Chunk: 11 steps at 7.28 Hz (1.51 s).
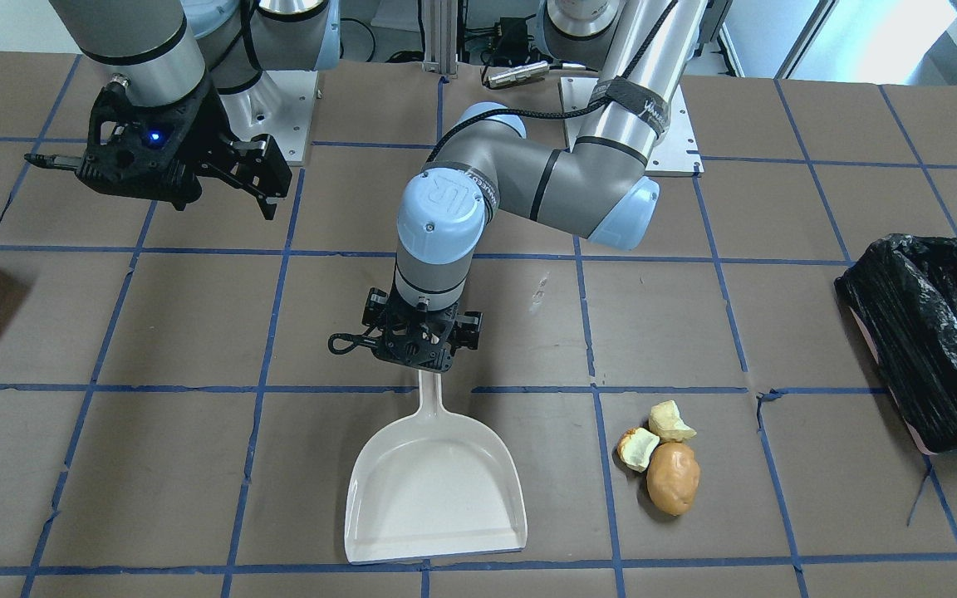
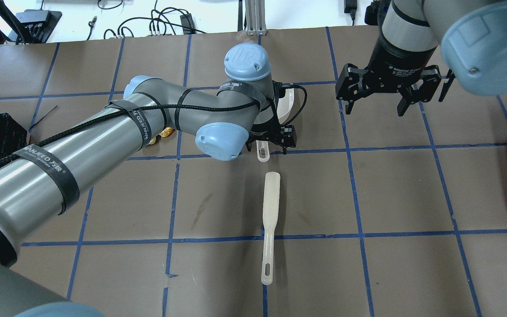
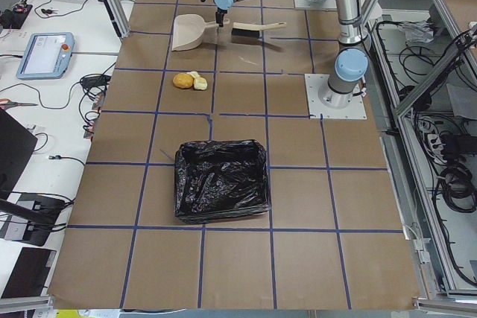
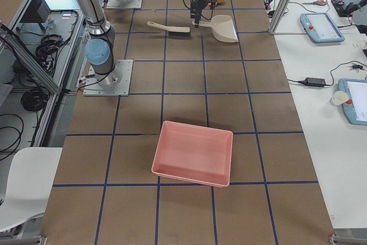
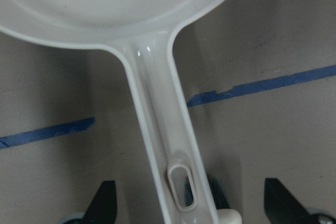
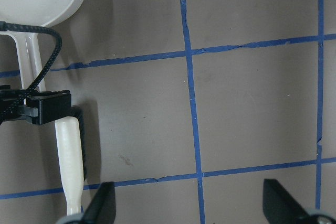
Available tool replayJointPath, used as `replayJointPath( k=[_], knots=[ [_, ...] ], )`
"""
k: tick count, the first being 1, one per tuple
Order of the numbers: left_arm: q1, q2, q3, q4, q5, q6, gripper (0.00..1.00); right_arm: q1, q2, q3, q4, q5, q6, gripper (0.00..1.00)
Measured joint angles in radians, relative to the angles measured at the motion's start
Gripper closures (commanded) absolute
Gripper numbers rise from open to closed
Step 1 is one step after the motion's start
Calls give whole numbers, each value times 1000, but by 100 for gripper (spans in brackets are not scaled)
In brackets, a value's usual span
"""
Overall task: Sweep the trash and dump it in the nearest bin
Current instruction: 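Grasp the white dustpan handle with the left gripper, then lift the dustpan with the left gripper and carry it toward the bread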
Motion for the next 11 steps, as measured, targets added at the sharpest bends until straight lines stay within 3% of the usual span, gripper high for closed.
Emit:
replayJointPath(
  k=[4,6,11],
  knots=[
    [-2,3,-48,34,70,-7,12,1,-3,0,-3,1,3,0],
    [-1,4,-49,45,74,-14,20,1,-4,-1,-4,1,4,0],
    [-3,3,-40,45,53,-17,71,2,-4,-4,-5,1,4,0]
  ],
)
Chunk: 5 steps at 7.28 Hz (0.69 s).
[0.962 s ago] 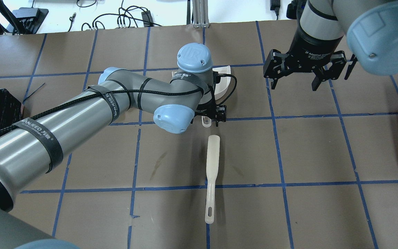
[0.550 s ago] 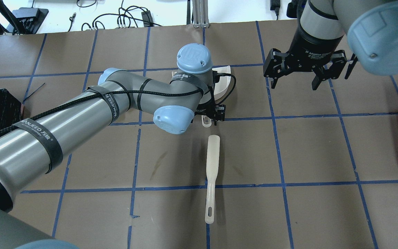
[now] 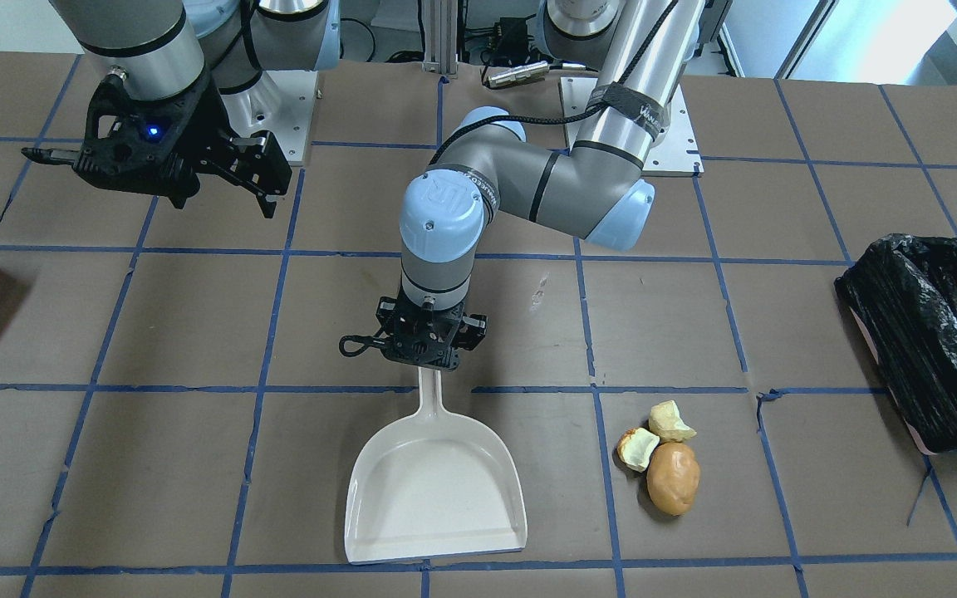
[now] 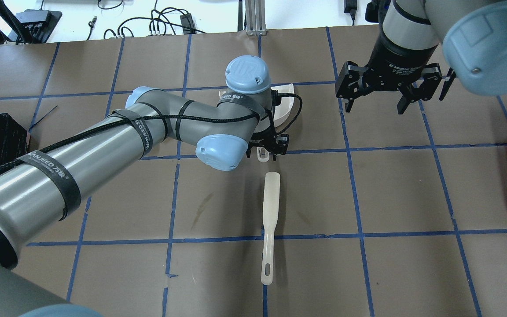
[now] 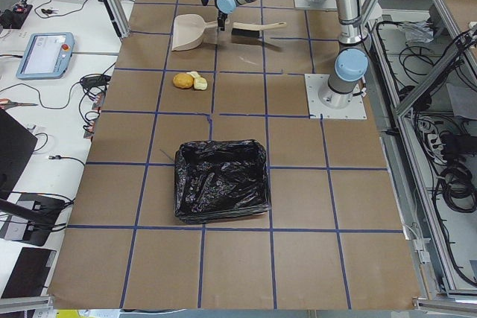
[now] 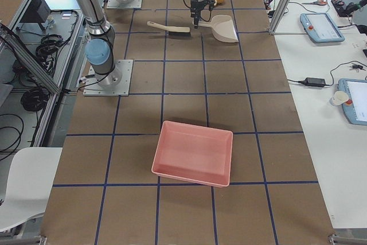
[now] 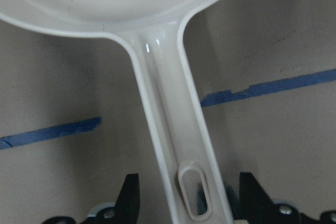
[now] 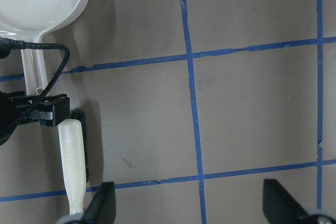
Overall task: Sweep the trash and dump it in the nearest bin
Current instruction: 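Lift the dustpan with the left gripper and carry it toward the bread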
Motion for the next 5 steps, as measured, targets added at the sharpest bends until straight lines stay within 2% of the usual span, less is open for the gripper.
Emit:
replayJointPath(
  k=[4,5],
  knots=[
    [0,8,9,-9,0,-3,100,0,0,-1,-1,0,1,0],
    [0,15,11,-10,1,-6,100,0,3,-2,-2,0,1,0]
  ],
)
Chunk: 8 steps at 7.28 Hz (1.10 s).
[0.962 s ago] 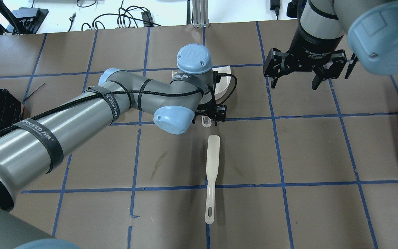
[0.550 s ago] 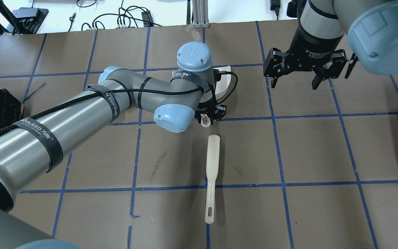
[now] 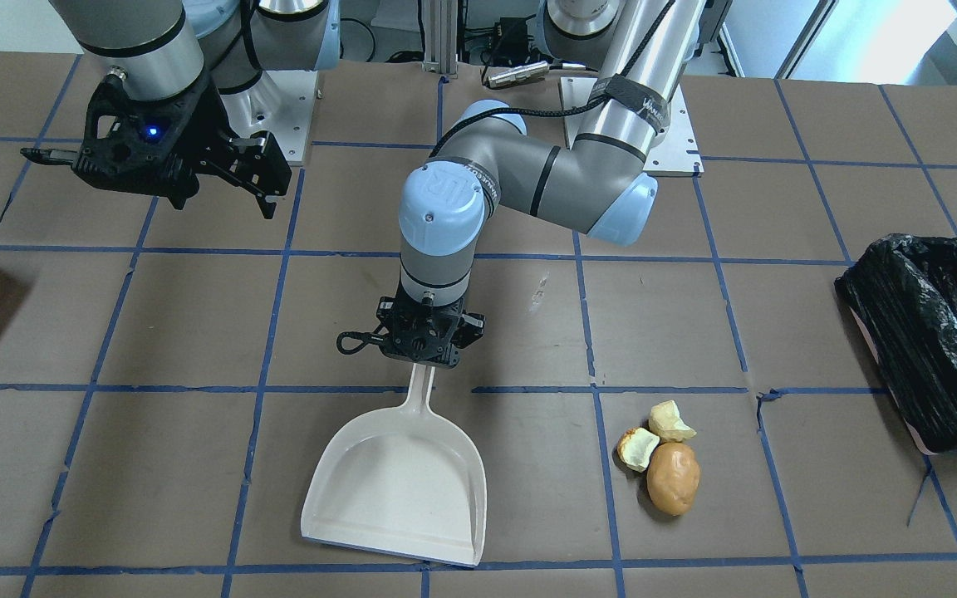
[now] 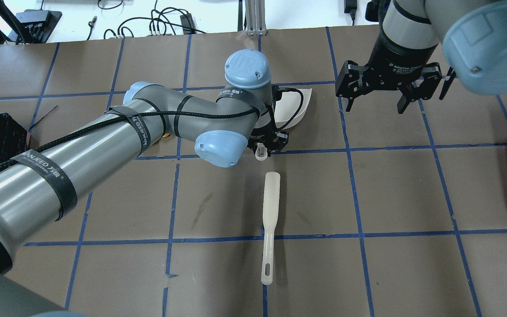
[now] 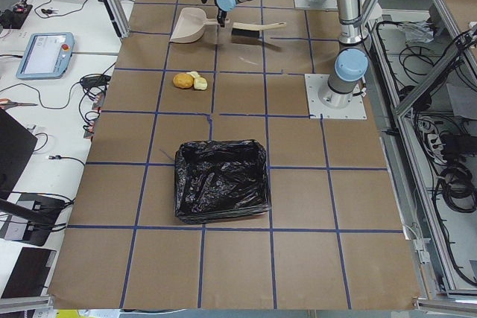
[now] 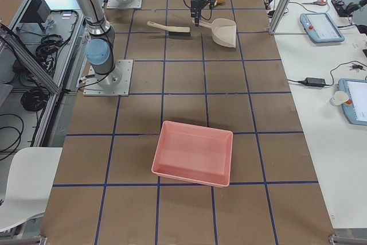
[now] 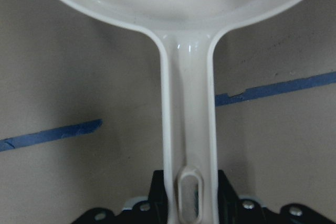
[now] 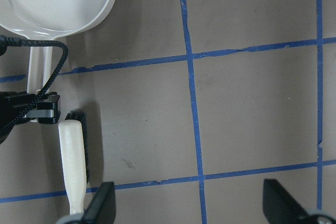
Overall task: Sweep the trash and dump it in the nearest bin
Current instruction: 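Lift the dustpan with the left gripper and carry it toward the bread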
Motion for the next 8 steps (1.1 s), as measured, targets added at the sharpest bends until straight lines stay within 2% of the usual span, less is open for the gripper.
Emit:
replayJointPath(
  k=[2,4,6,8],
  knots=[
    [22,29,21,-17,7,2,100,0,1,-1,1,0,-1,0],
    [93,110,26,-95,16,40,100,0,0,0,3,0,0,0],
    [187,177,13,-144,51,127,100,0,1,2,6,4,2,0],
    [318,233,10,-194,81,291,100,2,-3,6,12,9,35,0]
  ],
)
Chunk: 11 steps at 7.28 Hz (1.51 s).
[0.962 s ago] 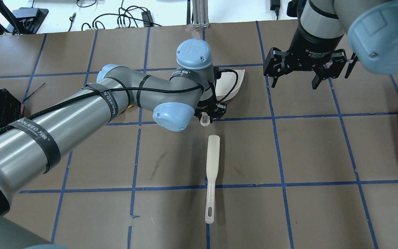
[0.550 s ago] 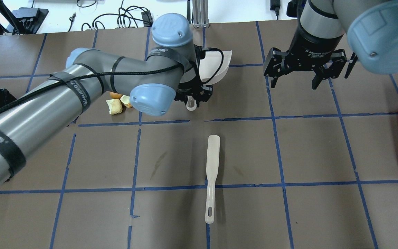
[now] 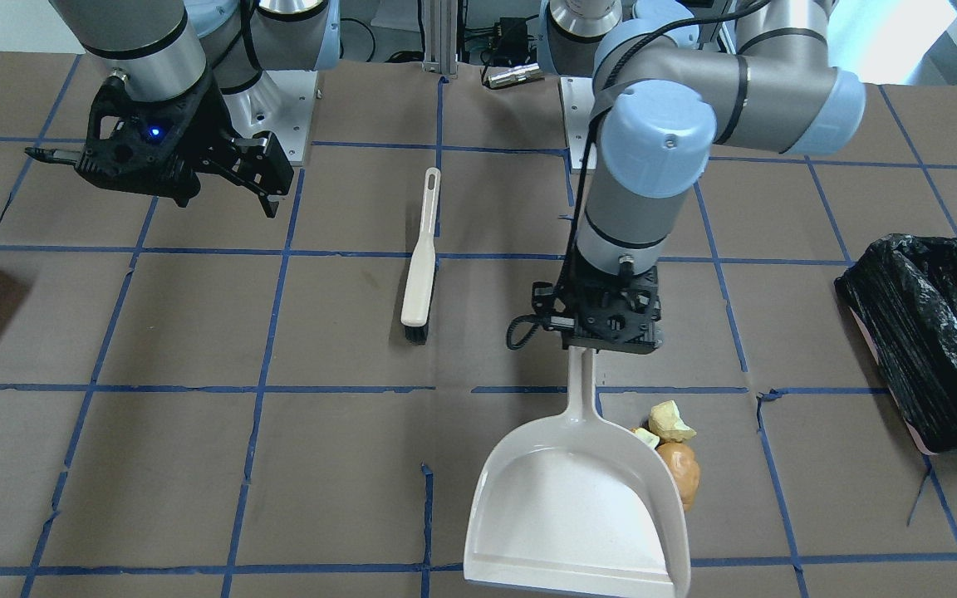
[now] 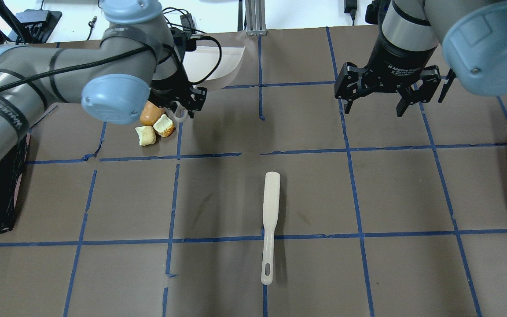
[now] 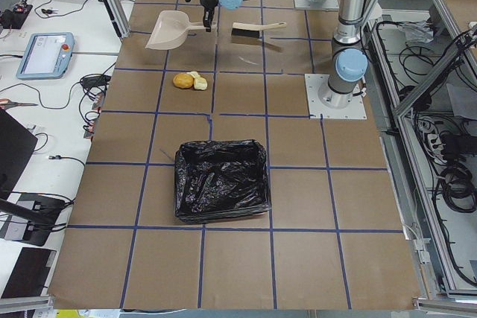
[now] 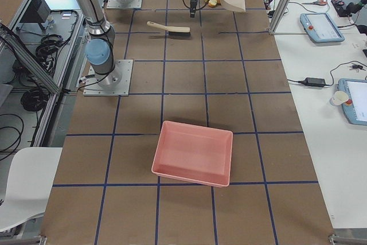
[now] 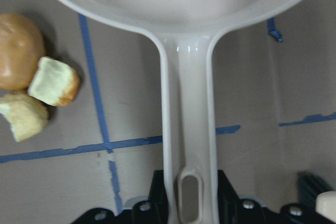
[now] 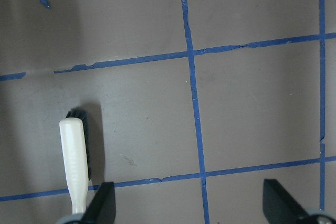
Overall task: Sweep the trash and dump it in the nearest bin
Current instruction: 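Lift the dustpan with the left gripper and carry it toward the bread, then set the dustpan down beyond the bread while the right arm reaches for the brush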
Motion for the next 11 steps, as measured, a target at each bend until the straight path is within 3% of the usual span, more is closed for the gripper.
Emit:
replayJointPath(
  k=[2,6,8,11],
  knots=[
    [149,38,-1,-25,23,205,100,44,12,19,0,19,130,0],
    [442,31,29,-27,57,669,100,293,63,45,-17,20,442,0],
    [507,14,31,-27,112,895,100,386,89,54,-26,21,512,0],
    [565,-13,20,-26,122,1129,100,506,167,76,-101,-5,604,0]
  ],
)
